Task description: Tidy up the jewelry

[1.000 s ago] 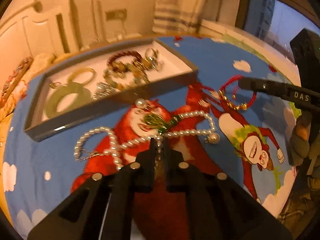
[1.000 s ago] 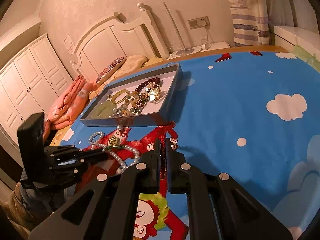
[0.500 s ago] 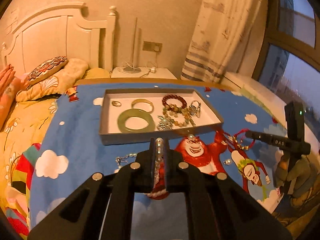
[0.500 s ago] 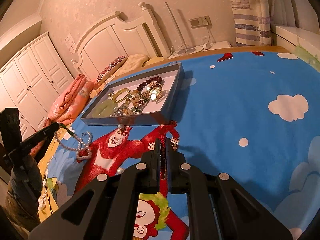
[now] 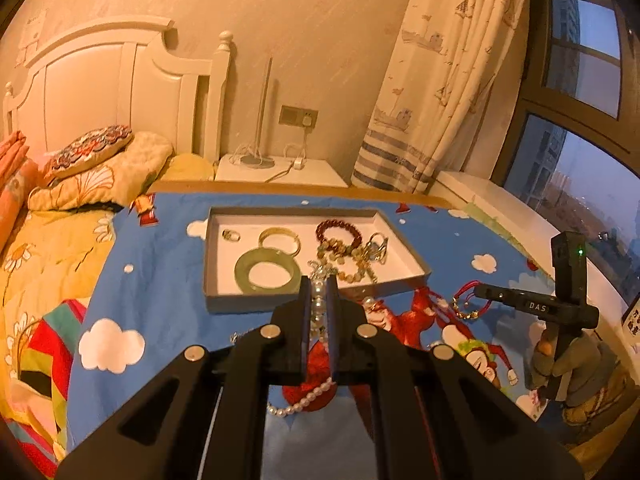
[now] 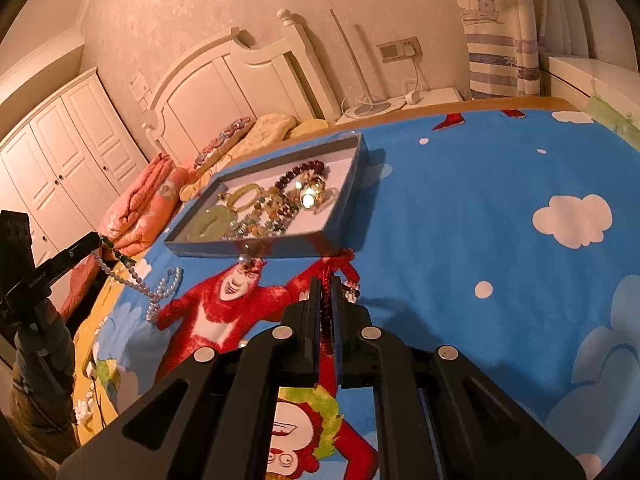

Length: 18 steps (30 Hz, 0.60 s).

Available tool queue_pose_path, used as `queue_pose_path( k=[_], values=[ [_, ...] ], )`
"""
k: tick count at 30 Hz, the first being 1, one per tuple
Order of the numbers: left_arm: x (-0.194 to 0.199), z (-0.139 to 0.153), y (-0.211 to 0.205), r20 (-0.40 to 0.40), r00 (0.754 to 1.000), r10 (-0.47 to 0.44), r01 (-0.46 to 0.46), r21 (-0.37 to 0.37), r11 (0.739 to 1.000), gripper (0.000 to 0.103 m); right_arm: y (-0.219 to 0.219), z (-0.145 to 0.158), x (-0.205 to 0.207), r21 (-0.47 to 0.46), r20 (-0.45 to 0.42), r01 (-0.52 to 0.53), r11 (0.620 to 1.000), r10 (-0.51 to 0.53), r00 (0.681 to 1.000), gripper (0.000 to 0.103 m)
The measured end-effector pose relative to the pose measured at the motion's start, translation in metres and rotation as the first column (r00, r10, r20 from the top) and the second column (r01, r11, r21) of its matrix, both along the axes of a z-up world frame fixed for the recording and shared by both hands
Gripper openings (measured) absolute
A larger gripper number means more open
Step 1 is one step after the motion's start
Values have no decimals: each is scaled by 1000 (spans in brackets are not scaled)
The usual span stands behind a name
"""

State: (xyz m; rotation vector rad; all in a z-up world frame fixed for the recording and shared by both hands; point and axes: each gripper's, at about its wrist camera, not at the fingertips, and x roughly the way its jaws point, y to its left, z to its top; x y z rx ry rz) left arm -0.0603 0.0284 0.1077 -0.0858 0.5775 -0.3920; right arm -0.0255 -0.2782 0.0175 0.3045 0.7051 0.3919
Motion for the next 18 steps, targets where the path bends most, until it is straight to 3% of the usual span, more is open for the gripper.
queue_pose_path(
  k=[13, 18],
  values=[
    [-2, 47, -9, 125, 992, -21, 17, 29, 999, 7, 26, 37, -6, -37, 93, -68, 997, 71, 993, 8],
    [12, 65, -24, 156, 988, 16, -37, 130, 991, 7, 40, 43, -3, -55, 105, -99, 994, 105, 989, 8]
  ],
)
